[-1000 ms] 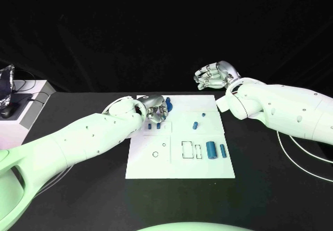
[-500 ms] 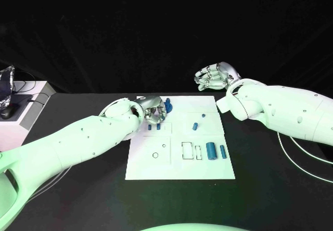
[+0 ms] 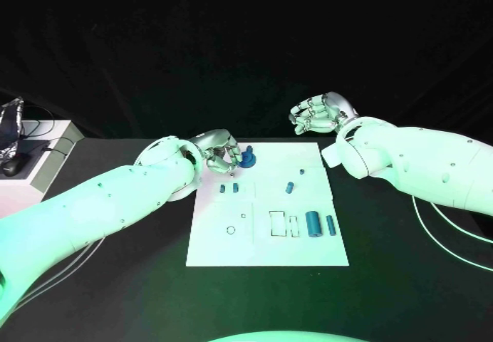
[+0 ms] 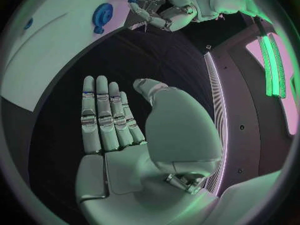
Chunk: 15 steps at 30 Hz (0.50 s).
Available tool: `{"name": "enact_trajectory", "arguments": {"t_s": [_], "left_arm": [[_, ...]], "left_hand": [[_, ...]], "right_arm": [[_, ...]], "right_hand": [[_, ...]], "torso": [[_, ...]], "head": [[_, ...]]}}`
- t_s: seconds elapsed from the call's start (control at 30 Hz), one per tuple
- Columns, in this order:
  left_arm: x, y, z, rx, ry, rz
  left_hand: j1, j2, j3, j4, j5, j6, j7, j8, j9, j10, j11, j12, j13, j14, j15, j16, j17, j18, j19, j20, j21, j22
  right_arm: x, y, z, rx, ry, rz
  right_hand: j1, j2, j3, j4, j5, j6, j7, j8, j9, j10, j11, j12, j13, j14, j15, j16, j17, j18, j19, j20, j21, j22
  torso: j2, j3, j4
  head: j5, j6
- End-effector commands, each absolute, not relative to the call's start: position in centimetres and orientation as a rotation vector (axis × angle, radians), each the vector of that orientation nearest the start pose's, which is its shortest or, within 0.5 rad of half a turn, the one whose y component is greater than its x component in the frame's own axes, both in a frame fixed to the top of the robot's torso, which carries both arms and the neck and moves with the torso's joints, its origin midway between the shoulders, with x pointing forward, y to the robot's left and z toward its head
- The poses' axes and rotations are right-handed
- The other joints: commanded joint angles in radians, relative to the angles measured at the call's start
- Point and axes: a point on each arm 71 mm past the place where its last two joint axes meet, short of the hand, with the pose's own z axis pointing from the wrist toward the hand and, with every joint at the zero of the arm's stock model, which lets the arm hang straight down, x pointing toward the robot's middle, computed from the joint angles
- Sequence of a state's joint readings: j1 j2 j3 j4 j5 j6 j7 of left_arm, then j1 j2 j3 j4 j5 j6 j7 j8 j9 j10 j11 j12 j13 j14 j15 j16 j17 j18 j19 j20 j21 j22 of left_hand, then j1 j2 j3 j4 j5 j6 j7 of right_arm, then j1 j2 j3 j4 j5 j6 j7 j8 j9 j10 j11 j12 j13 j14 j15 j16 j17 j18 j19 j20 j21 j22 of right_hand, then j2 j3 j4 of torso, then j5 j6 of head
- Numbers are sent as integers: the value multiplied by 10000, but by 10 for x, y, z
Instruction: Assemble the parts on the task board
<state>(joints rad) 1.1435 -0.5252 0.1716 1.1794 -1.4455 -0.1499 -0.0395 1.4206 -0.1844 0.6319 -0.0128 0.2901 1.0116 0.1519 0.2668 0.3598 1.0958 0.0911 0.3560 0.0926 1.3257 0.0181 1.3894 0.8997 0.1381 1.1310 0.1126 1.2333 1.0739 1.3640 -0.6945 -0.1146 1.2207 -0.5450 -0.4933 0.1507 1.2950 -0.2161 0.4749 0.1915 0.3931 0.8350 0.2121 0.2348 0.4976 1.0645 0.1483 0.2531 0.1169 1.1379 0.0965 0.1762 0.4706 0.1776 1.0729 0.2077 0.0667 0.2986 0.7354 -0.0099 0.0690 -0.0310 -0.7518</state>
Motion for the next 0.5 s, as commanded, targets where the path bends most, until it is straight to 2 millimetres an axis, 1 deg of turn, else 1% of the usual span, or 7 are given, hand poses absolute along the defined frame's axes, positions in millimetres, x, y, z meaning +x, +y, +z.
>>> {"name": "enact_trajectory", "arguments": {"t_s": [0.03,0.17,0.2,0.3,0.33,0.5], "left_arm": [[549,136,-173,606,17395,-7768],[550,143,-175,599,17763,-7553],[550,144,-175,620,17827,-7492],[551,147,-176,685,17924,-7349],[551,148,-177,694,17943,-7313],[551,149,-180,796,17953,-7144]], "left_hand": [[-82,7,-4,-43,-41,42,49,-41,-6,86,-9,-44,-12,41,-1,40,1,-69,72,13,40,14],[-123,2,-15,-34,-43,45,54,-58,-6,103,-4,-97,-15,10,4,18,-88,-66,53,22,27,-2],[-123,2,-15,-34,-43,45,54,-58,-6,103,-4,-97,-15,10,4,18,-88,-66,53,22,27,-2],[-137,0,-18,-32,-44,41,54,-68,-7,102,-1,-123,-17,4,7,14,-101,-60,28,26,10,-26],[-137,0,-18,-32,-44,41,54,-68,-7,102,-1,-123,-17,4,7,14,-101,-60,28,26,10,-26],[-149,0,-20,-30,-46,37,55,-79,-9,103,0,-148,-20,-4,10,10,-114,-57,12,29,-2,-40]], "right_arm": [[562,-230,-133,6094,14319,9831],[562,-231,-133,6104,14325,9815],[562,-231,-133,6105,14326,9814],[562,-231,-133,6105,14329,9815],[562,-231,-133,6103,14329,9818],[562,-230,-133,6094,14330,9829]], "right_hand": [[-14,-13,22,-8,47,35,47,-57,-16,55,0,-56,-7,1,3,-65,-8,50,-45,-9,8,-8],[-14,-13,22,-8,47,35,47,-57,-16,55,0,-56,-7,1,3,-65,-8,50,-45,-9,8,-8],[-14,-13,22,-8,47,35,47,-57,-16,55,0,-56,-7,1,3,-65,-8,50,-45,-9,8,-8],[-18,-23,22,-14,46,43,46,-64,-19,59,0,-56,-24,3,3,-73,-11,50,-44,-9,9,-23],[-18,-23,22,-14,46,43,46,-64,-19,59,0,-56,-24,3,3,-73,-11,50,-44,-9,9,-23],[-18,-23,22,-14,46,43,46,-64,-19,59,0,-56,-24,3,3,-73,-11,50,-44,-9,9,-23]], "torso": [[-6,-8,16],[-1,-5,0],[-3,-9,8],[15,-7,-7],[14,-10,-3],[13,-1,-16]], "head": [[-6,-8],[12,-3],[11,-15],[35,-14],[41,-13],[61,-17]]}}
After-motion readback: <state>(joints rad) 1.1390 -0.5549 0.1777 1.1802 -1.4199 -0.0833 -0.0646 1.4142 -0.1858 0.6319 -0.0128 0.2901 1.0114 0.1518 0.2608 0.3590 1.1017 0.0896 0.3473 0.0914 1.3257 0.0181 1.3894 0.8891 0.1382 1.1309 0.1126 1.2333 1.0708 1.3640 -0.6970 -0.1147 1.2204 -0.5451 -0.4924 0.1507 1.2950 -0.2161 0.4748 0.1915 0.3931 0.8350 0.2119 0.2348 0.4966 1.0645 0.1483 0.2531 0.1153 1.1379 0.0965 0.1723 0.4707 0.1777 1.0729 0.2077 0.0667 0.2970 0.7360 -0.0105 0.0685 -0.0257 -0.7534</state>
